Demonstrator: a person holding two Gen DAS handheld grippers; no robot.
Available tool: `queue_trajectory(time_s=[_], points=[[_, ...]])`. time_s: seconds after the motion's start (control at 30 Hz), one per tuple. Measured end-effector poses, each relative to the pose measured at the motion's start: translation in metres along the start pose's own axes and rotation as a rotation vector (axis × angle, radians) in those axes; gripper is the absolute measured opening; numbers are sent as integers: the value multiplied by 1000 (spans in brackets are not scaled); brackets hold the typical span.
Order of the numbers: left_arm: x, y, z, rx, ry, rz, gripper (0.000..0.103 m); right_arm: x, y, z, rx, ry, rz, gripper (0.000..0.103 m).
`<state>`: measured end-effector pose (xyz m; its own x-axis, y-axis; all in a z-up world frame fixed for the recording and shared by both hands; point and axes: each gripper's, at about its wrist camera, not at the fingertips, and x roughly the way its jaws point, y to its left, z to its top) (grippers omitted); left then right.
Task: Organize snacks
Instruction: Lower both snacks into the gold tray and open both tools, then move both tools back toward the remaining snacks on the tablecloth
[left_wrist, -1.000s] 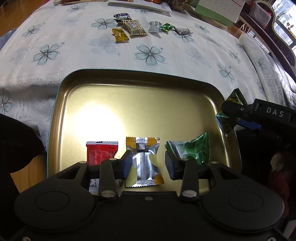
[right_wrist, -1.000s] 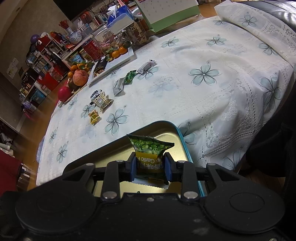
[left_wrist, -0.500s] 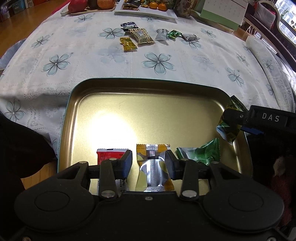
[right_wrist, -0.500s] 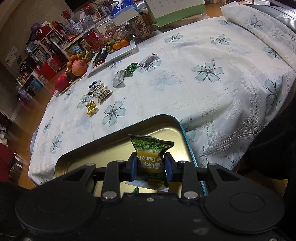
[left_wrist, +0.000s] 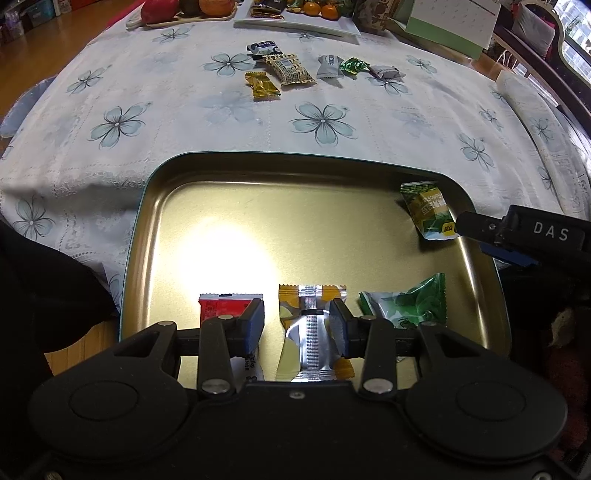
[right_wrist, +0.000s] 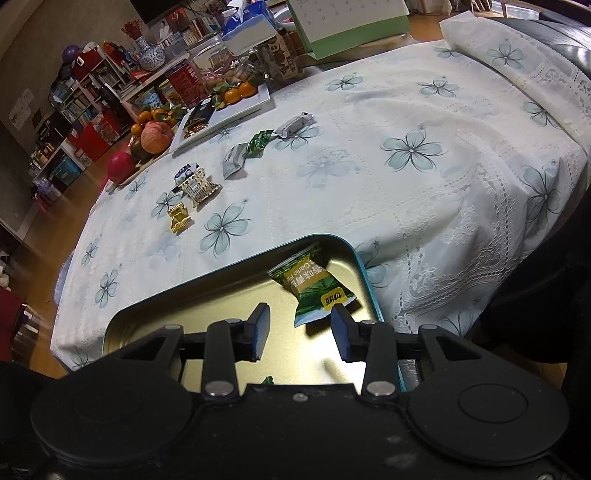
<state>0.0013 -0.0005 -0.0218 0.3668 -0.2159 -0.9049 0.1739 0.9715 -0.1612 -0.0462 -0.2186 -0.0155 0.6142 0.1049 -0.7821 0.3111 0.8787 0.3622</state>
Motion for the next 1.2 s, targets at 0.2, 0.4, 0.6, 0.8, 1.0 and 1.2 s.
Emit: queue_trajectory(time_s=[0.2, 0.4, 0.6, 0.8, 1.0, 1.2], points=[[0, 1, 0, -1, -1, 7, 48, -1, 4, -2, -39, -4, -23, 40], [0, 1, 1, -1, -5, 15, 48, -1, 6, -2, -57, -9, -29, 40], [-1, 3, 1, -9, -14, 32, 48, -2, 6, -2, -65, -9, -29, 43], [-4, 3, 2, -11, -31, 56, 48, -4, 10, -2, -85, -15, -28, 46], [-8, 3, 2, -20, -55, 98, 48, -7, 14, -3, -97, -22, -22, 47], [-15, 1, 2, -18, -139, 170, 48, -8, 17, -3, -108, -23, -18, 48]])
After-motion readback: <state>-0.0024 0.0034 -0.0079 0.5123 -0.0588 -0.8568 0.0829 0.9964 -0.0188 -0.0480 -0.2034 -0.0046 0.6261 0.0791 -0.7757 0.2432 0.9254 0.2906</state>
